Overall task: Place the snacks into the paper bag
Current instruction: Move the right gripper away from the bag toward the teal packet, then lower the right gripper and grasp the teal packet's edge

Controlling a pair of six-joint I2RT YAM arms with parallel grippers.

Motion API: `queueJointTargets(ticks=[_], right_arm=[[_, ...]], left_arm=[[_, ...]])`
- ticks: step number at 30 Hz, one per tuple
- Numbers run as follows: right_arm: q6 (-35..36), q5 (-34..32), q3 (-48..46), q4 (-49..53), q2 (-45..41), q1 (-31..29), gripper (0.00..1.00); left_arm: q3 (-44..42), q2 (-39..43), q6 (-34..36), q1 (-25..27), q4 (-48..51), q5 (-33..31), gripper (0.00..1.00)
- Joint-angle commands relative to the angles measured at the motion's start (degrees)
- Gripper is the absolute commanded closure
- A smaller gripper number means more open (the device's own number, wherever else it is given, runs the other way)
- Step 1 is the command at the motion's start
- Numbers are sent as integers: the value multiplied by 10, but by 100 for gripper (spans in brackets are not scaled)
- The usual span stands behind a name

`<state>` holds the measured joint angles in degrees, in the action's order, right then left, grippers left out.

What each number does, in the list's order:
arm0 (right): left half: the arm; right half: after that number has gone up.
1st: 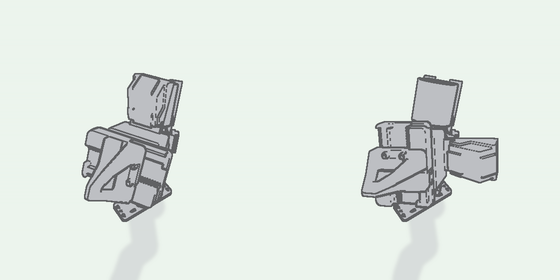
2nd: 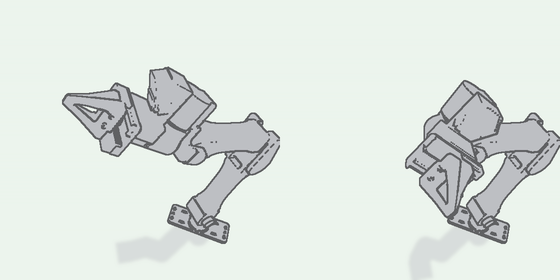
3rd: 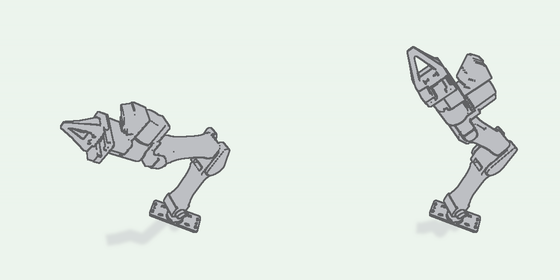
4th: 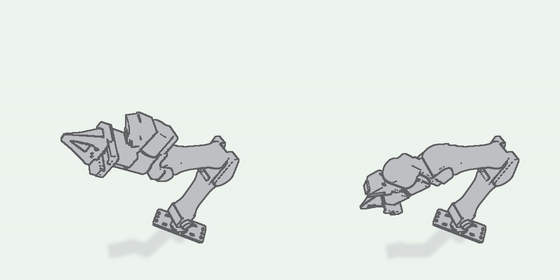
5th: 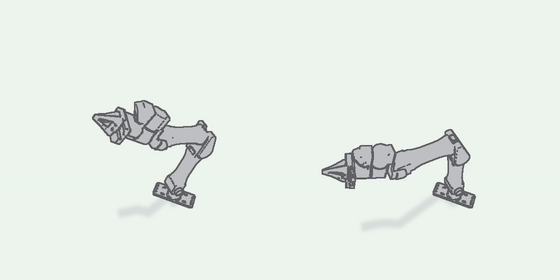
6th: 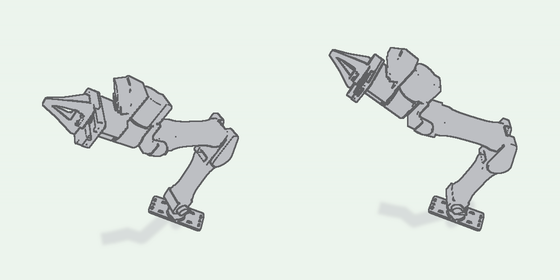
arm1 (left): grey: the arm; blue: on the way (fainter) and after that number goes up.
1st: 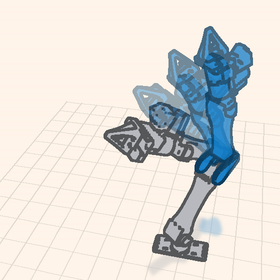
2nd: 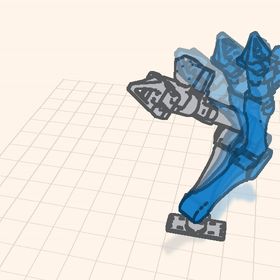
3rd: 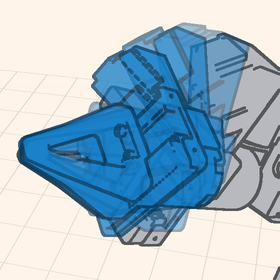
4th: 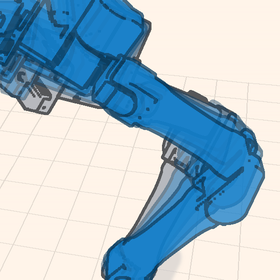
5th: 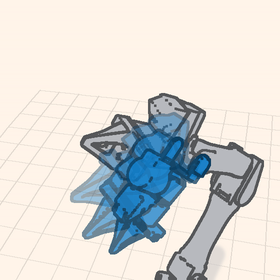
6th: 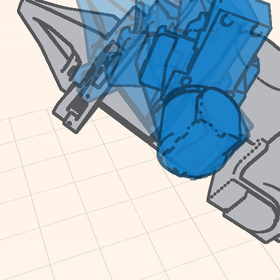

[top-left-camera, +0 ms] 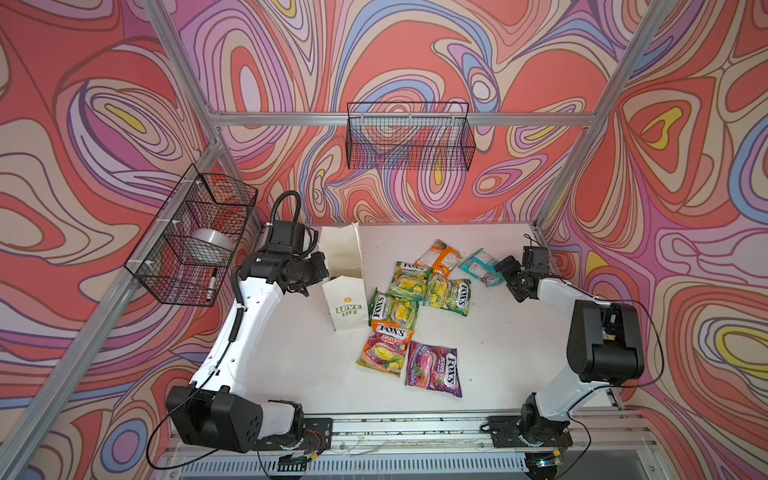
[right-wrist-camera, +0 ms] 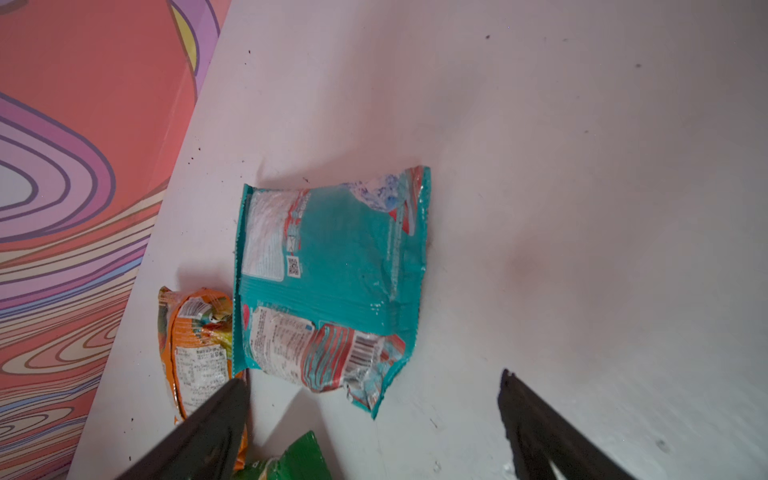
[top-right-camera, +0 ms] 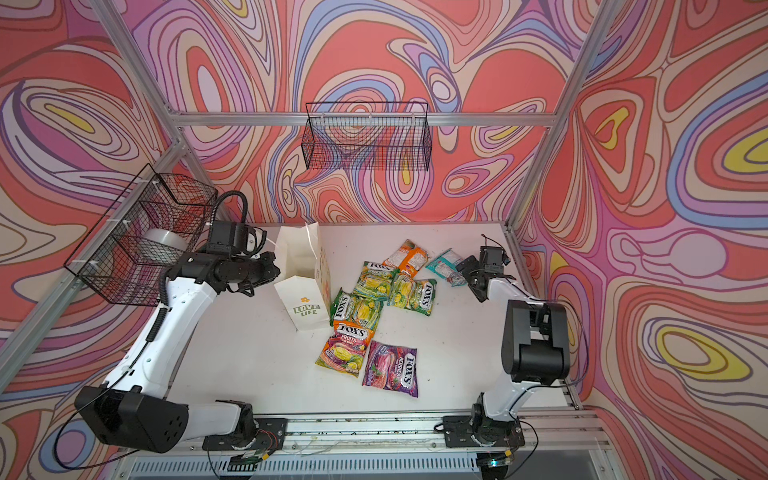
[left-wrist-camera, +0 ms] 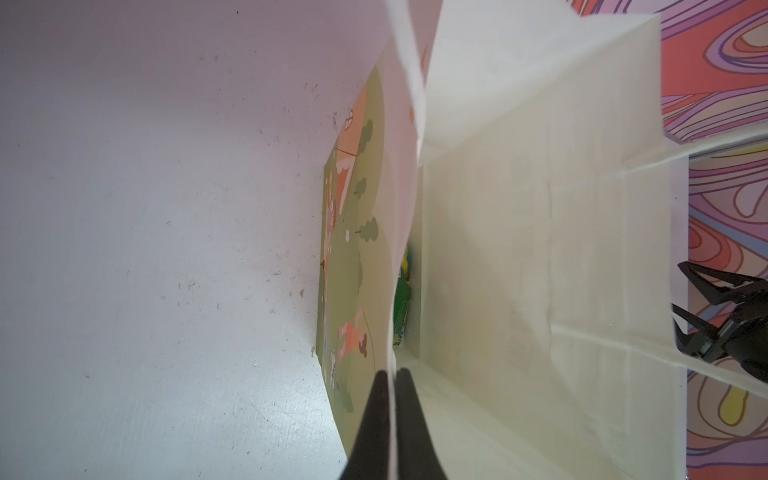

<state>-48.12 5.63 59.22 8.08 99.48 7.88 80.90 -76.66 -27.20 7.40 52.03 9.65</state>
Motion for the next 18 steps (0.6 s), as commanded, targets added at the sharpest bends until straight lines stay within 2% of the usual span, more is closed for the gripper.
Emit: queueJointTargets(ticks=[1, 12, 18], right_arm=[[-4, 20, 22, -20, 24, 6, 2], [3, 55, 108, 20, 123, 9, 5], [-4, 74, 121, 22, 149, 9, 13]], left_arm=[[8, 6, 5, -2, 20, 2, 100], [7, 10, 4, -3, 18, 13, 100], [6, 14, 4, -5, 16, 16, 100]])
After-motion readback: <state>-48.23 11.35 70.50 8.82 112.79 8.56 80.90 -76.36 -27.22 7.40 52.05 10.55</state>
